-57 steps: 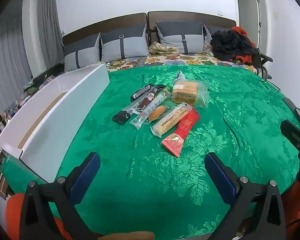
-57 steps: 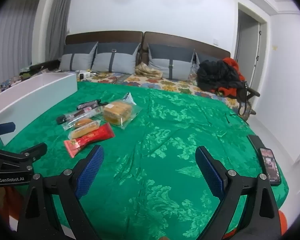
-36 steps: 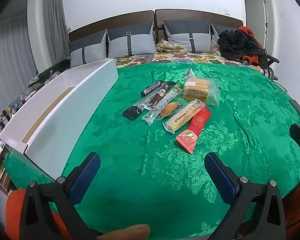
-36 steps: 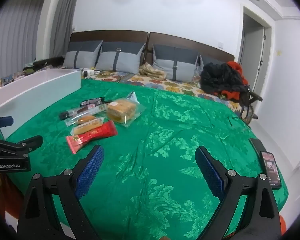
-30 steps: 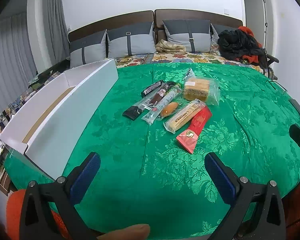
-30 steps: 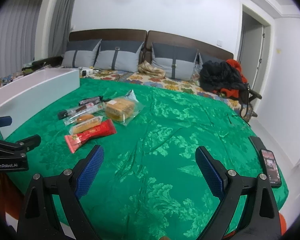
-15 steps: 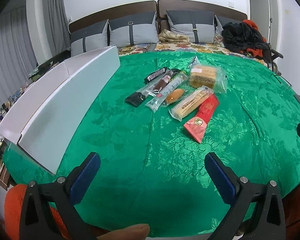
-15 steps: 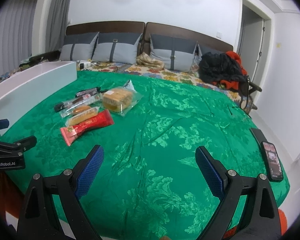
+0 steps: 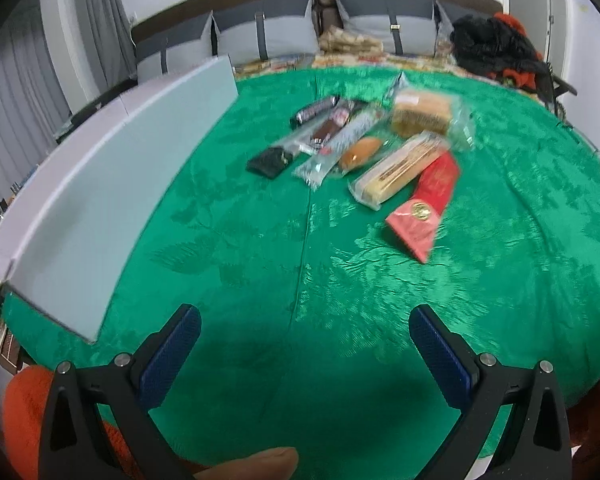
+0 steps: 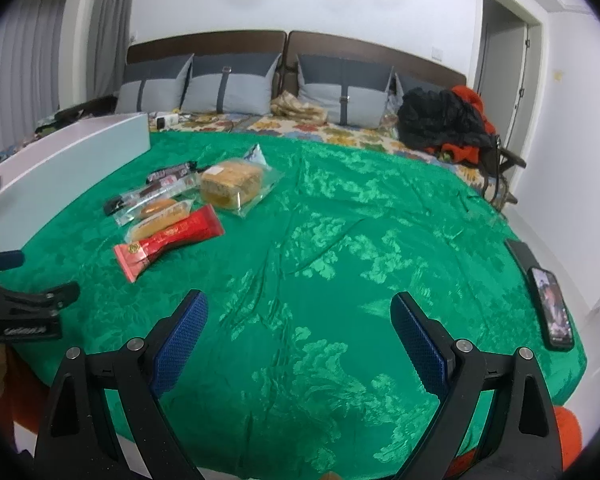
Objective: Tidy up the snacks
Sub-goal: 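Move both tools toward the snack pile on the bedspread, then grasp the red wrapper snack bar with the right gripper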
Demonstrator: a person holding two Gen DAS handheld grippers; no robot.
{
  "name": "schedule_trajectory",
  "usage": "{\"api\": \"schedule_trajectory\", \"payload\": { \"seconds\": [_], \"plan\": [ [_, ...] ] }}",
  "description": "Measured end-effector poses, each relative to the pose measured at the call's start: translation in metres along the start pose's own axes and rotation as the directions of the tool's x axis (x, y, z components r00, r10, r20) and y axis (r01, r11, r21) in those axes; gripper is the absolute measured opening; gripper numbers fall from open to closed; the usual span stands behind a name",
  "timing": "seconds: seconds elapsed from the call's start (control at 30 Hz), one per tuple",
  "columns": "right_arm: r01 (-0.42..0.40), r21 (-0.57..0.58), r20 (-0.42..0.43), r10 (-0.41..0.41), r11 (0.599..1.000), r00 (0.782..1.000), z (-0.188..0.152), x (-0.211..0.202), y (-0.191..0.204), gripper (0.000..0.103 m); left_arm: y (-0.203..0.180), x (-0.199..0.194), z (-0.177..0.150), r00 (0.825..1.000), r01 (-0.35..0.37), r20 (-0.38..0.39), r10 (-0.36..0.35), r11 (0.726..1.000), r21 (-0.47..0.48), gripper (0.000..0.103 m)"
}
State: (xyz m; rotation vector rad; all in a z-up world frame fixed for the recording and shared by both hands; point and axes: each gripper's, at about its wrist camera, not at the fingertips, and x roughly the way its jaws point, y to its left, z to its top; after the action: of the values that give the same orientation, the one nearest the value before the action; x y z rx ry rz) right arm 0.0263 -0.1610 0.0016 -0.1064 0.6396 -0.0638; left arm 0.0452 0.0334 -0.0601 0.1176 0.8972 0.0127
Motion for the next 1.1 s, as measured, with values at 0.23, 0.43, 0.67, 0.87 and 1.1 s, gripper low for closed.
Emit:
{"api": "schedule_trajectory", "payload": {
  "seconds": [0.23, 0.43, 0.67, 0.87, 1.1],
  "plan": [
    [-0.07, 0.016, -0.122, 0.071, 0.997, 0.99, -0.014, 0.022, 0.004, 0.095, 0.023, 0.041, 0.014, 0.996, -0.007, -0.093, 0.003, 0.999, -0.049, 0.103],
    [-0.087, 0.02, -0.196, 0.09, 0.996, 0.977, -0.023, 0.035, 0.012, 0.095, 0.026, 0.041, 0.011, 0.996, -0.013, -0.087, 0.009, 0.999, -0.042, 0.103],
    [-0.095, 0.01, -0.222, 0.095, 0.995, 0.97, -0.019, 0.043, 0.021, 0.095, 0.026, 0.037, 0.007, 0.997, -0.031, -0.071, 0.03, 0.999, -0.015, 0.103],
    [-0.224, 0.162, -0.289, 0.263, 0.961, 0.92, 0.012, 0.071, 0.033, 0.095, 0.04, 0.041, 0.007, 0.991, 0.064, -0.109, -0.073, 0.994, -0.083, 0.103],
    [-0.302, 0.262, -0.433, 0.392, 0.916, 0.812, 0.068, 0.151, 0.104, 0.092, 0.044, 0.037, 0.001, 0.99, 0.099, -0.095, -0.103, 0.994, -0.046, 0.103]
  ]
}}
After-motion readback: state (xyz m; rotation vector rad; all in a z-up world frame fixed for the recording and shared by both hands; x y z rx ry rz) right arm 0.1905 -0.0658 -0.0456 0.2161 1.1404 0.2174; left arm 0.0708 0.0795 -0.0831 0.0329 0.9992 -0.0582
